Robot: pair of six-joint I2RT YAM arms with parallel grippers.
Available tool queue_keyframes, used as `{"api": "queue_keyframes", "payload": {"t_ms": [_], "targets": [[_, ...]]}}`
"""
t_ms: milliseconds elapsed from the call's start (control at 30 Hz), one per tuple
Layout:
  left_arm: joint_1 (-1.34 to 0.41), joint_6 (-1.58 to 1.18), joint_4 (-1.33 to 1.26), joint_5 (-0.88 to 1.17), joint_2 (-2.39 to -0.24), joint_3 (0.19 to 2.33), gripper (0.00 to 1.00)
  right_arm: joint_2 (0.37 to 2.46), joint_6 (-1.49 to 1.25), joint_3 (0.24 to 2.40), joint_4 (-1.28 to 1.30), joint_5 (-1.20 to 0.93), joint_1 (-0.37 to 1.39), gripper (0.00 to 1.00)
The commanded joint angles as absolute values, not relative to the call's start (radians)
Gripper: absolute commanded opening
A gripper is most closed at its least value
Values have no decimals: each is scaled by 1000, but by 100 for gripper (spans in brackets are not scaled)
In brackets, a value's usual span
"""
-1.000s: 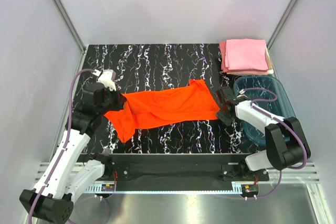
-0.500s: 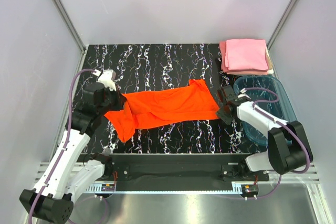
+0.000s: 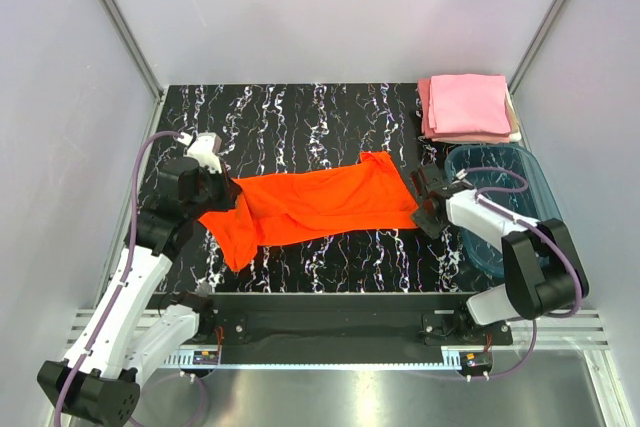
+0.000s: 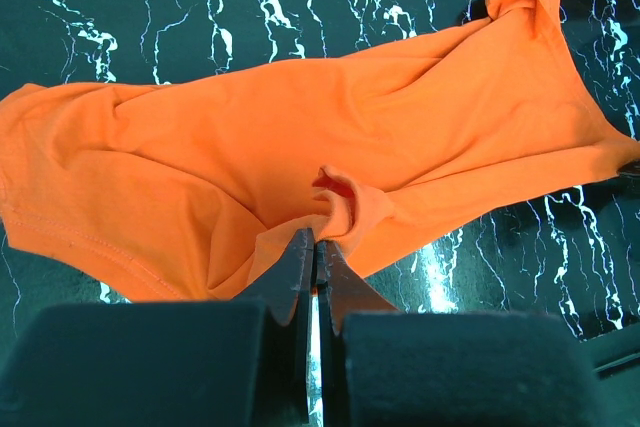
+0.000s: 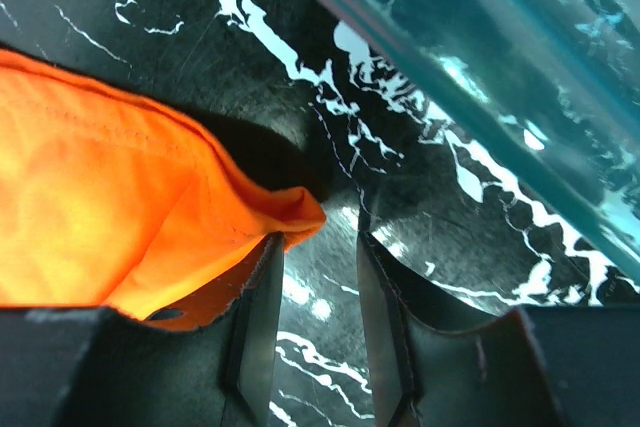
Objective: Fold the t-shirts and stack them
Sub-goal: Flatten the tshirt out
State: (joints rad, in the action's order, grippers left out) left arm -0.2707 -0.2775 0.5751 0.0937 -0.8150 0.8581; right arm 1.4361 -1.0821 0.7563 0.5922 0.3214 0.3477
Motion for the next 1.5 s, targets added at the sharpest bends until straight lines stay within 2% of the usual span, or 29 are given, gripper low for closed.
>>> {"api": "queue_keyframes", "payload": {"t_ms": [0,167,300,467,567,600,800,1100,1233,1467], "targets": [[-268,-267,543,112,-818,884,0,1473,-1094,799,558,387,353,42],[-268,-268,543,112,-816,884,0,1534,-1089,793,540,385,353,42],[-268,-272,542,117,-816,879,0,1566,-1081,790,520,367,353,38],[-268,-272,540,115,-815,873,0,1572,-1063,792,509,367,351,22],[-268,-272,538,112,-811,874,0,1583,-1052,799,506,365,351,3],[-268,-275,538,109,-811,874,0,1586,-1045,804,503,364,351,0],[-268,-275,537,117,-804,931,0,1508,-944,873,555,342,353,0],[-270,-245,640,104,-798,1348,0,1039,-754,1237,868,301,351,0],[-270,-342,623,207,-700,1506,0,851,-739,1399,983,261,351,0],[-267,-485,568,426,-565,1607,0,678,-796,1608,1065,114,351,0]]}}
